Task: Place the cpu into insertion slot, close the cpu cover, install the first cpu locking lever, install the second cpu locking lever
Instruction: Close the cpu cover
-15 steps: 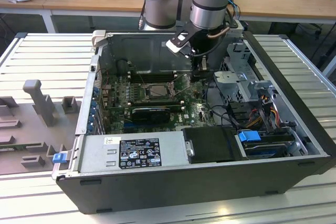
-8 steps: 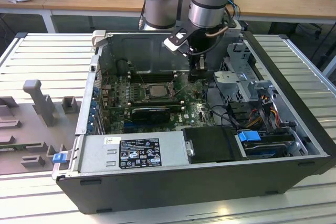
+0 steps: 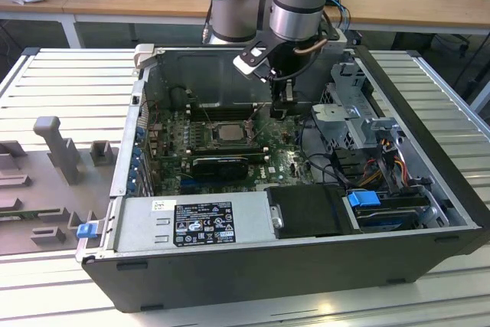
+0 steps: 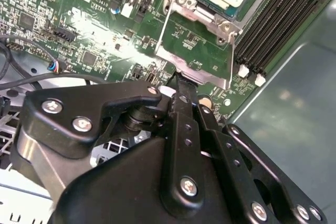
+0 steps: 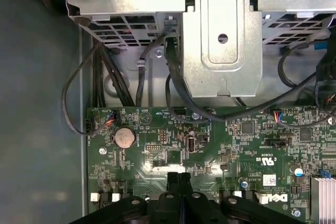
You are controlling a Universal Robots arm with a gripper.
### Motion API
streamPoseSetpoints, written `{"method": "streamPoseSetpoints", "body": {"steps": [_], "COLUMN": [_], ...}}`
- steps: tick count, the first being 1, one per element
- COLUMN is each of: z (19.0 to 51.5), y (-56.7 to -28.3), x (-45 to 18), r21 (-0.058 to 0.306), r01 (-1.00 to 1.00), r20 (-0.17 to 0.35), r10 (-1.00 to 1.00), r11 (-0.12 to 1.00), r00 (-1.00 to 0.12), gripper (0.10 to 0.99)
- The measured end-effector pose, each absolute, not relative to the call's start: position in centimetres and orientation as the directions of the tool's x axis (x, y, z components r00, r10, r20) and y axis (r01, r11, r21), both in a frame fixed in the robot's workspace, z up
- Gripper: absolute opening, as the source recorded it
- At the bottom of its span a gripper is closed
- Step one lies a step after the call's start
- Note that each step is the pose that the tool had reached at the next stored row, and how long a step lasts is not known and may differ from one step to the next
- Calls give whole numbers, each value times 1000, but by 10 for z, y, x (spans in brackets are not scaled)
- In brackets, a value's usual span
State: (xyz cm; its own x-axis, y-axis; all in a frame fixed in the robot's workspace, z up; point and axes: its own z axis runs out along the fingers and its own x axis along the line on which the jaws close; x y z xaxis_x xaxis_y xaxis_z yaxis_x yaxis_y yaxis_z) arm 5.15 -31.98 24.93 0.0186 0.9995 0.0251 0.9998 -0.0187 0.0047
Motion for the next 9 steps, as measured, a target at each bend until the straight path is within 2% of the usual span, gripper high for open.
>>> {"method": "streamPoseSetpoints", "body": {"steps": [9], "z": [249], "y": [-320], "x": [45], "r21": [5], "r01": [1000], "r20": [25], "r10": [1000], "r11": [-19], "r00": [19], "gripper": [106]}}
